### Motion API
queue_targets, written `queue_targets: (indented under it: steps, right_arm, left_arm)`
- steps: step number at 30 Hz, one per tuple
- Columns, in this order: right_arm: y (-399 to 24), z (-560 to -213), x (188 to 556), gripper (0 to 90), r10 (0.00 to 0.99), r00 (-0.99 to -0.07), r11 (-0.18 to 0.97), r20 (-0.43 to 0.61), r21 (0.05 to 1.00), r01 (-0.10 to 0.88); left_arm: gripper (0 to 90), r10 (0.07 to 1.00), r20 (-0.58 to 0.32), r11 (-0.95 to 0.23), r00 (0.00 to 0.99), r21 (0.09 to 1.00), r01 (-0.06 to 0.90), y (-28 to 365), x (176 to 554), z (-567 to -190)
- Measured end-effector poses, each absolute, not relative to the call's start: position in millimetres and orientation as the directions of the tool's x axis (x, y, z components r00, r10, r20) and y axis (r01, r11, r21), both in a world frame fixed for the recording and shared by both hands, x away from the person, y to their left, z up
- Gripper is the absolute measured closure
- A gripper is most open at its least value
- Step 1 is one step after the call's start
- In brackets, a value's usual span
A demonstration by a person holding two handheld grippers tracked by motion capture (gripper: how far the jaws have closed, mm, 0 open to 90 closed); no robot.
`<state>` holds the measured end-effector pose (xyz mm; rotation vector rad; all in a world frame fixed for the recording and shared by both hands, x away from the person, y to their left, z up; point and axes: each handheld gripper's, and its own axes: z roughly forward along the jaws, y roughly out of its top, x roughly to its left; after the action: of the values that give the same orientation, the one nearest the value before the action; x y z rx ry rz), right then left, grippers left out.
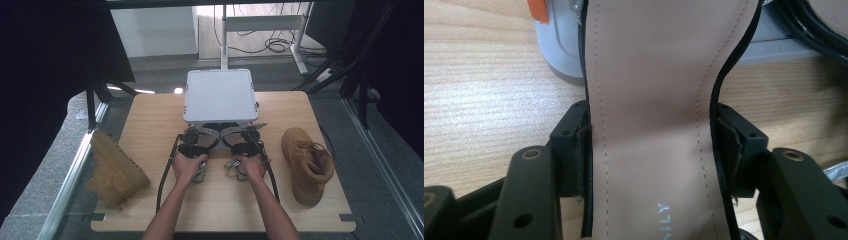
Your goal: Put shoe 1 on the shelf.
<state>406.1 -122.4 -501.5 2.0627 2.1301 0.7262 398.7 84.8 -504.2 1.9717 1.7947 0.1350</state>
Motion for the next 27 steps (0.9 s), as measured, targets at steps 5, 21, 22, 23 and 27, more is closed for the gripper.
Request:
queue_targets:
  steps: [5,21,22,23,27]
  right_arm:
    - [-126,-494,403,34.2,0.96,-0.091,-0.029,0.265,0.414,0.91]
    - [-150,-461,390,31.9,0.934,-0.162,-0.019,0.319,0.497,0.868]
    - [-150,-460,387,31.9,0.931,-0.172,-0.012,0.322,0.497,0.867]
    - [-151,-459,385,31.9,0.927,-0.185,-0.004,0.327,0.501,0.866]
    - [-152,-456,372,30.8,0.912,-0.237,0.041,0.335,0.5,0.865]
  left_arm:
    - [25.2,0.951,-0.255,-0.053,0.174,0.421,0.905,88,395,-495]
    - [24.7,0.92,-0.275,-0.123,0.278,0.471,0.874,115,379,-471]
    - [24.7,0.918,-0.28,-0.123,0.282,0.475,0.871,118,376,-470]
    - [24.7,0.913,-0.288,-0.125,0.29,0.479,0.869,121,373,-468]
    - [24.4,0.895,-0.298,-0.154,0.332,0.492,0.857,131,360,-462]
